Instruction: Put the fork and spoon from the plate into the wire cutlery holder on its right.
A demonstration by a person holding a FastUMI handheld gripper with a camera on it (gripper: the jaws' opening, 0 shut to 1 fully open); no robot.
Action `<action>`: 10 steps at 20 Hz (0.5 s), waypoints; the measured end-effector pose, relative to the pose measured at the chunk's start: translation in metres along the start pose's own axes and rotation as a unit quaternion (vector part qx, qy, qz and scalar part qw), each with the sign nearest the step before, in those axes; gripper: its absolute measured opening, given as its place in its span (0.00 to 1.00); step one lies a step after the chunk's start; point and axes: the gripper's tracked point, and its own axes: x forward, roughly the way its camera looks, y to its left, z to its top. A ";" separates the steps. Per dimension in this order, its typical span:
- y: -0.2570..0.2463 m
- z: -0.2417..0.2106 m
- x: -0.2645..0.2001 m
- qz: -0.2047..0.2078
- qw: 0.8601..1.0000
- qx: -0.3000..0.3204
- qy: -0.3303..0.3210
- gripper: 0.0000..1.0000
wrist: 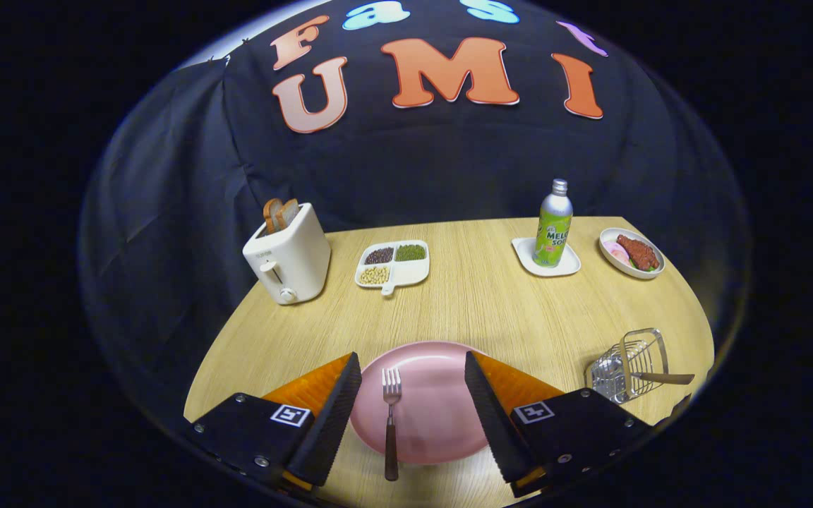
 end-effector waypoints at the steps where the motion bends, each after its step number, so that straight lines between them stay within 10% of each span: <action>1: 0.002 -0.009 0.002 0.000 1.000 -0.005 0.014 0.89; 10: 0.012 -0.084 0.028 -0.002 0.983 -0.034 0.181 0.83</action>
